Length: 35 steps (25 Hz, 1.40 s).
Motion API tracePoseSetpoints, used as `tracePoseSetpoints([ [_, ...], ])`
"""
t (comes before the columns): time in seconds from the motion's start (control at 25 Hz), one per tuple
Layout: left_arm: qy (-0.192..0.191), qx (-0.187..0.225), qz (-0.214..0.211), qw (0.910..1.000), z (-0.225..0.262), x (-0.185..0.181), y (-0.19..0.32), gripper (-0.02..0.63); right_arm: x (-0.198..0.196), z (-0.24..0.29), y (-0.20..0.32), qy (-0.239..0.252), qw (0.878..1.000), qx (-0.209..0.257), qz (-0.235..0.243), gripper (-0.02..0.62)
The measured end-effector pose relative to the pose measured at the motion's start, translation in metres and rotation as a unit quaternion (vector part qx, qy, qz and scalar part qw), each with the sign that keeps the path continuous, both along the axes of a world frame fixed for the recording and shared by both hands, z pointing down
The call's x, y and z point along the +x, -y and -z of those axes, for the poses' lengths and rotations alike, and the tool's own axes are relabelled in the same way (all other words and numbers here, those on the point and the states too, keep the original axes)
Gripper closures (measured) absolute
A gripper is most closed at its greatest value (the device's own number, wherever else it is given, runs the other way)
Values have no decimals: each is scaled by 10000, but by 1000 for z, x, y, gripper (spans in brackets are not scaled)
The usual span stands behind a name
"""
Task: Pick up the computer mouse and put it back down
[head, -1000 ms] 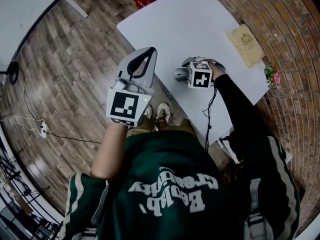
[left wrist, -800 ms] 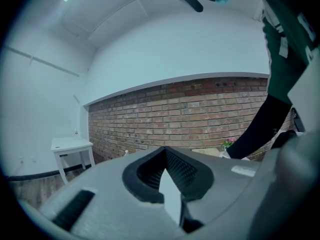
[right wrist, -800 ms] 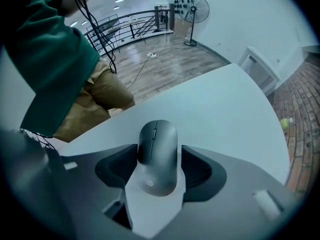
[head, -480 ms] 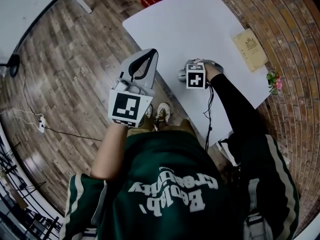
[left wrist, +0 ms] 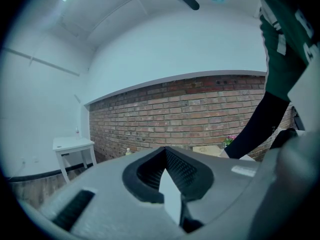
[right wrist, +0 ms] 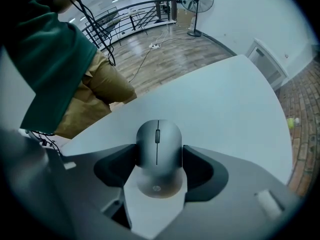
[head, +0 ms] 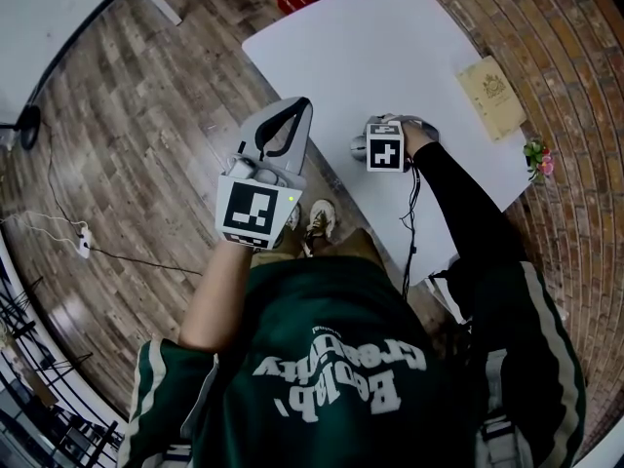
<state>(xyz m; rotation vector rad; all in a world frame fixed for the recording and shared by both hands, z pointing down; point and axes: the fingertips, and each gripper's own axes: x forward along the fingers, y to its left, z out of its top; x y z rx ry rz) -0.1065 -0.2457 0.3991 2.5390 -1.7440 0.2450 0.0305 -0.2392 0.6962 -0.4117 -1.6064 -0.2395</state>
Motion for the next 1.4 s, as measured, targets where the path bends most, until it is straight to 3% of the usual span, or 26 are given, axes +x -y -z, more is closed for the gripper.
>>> tracePoseSetpoints([
  [0.2, 9, -25, -92, 10000, -3, 7, 2, 599, -3, 4, 3, -75, 9999, 144, -56, 304],
  [0.48, 78, -61, -243, 9997, -9, 13, 5, 598, -7, 12, -3, 665, 9952, -161, -698, 318],
  [0.76, 69, -45, -349, 9994, -8, 18, 13, 600, -10, 25, 2, 1385, 9742, -384, -1740, 321],
  [1.08, 88, -22, -532, 9985, -4, 29, 19, 600, 8, 11, -14, 1215, 9661, -585, -2202, 311],
  [1.12, 86, -19, -549, 9985, -4, 29, 20, 600, 11, 9, -14, 1153, 9666, -573, -2217, 279],
  [1.4, 226, -17, -634, 9977, -9, 33, 25, 600, 11, 4, -7, 560, 9780, 4, -2008, 261],
])
